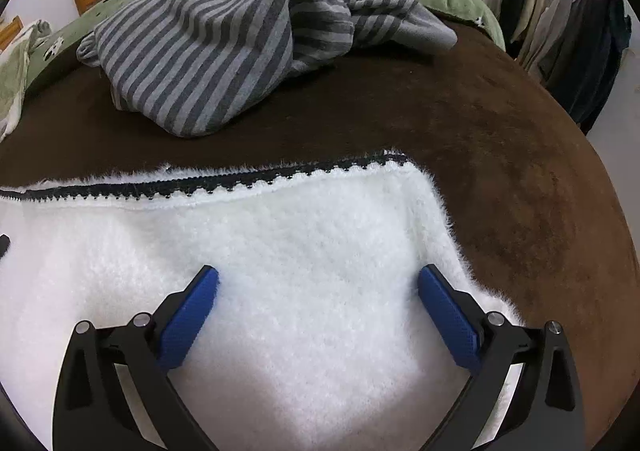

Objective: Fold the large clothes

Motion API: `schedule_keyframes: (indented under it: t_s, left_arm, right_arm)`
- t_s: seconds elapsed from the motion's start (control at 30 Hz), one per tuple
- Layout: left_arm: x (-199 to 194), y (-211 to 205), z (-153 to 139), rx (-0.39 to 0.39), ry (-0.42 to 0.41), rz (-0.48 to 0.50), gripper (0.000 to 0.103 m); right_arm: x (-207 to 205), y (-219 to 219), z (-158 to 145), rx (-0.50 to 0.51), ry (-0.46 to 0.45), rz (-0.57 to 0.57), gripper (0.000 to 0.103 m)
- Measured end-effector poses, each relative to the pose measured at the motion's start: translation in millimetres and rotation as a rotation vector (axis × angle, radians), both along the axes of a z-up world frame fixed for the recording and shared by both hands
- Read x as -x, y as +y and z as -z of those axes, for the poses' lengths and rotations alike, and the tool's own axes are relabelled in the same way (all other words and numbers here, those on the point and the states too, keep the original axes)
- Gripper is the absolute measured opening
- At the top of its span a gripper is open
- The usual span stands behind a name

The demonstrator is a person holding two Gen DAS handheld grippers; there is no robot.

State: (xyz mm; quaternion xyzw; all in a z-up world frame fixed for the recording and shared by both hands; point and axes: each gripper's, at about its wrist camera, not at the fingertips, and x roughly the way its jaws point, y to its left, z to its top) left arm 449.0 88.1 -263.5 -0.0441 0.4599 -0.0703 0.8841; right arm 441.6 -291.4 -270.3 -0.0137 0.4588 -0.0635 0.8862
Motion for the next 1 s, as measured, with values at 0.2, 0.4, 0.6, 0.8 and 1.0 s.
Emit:
schedule_keyframes:
  t_s: [0.2,0.4,0.6,0.8,1.0]
  left_arm:
    - [0.5,-2.0,0.5,-0.011,-0.005,-0.002,0.098]
    - [2.4,-3.1,-0.3,-0.018,-0.009,0.001,0.097]
    - [1.4,-11.0,-7.1,-0.078,0.047,-0.001,0.097]
    - [44.1,-25.3,-45.1,0.058,0.043,-0.003,0.097]
    - [86.0,-68.7,-55.7,0.032,0.031,0.077,0.097]
  right_arm:
    - [-0.1,-0.4,-0.9,-0.008,0.001,0.000,0.097]
    - [-1.5,-4.6,-3.7,-0.038,-0.003,-0.004,0.097]
    - [24.8,-9.3,-36.1,-0.101,-0.082,0.013,0.097]
    - [90.1,-14.3,-72.9,-0.169,-0.167,0.032,0.097]
    - [156.8,-19.3,-97.4,-0.164,-0.208,0.022,0.097]
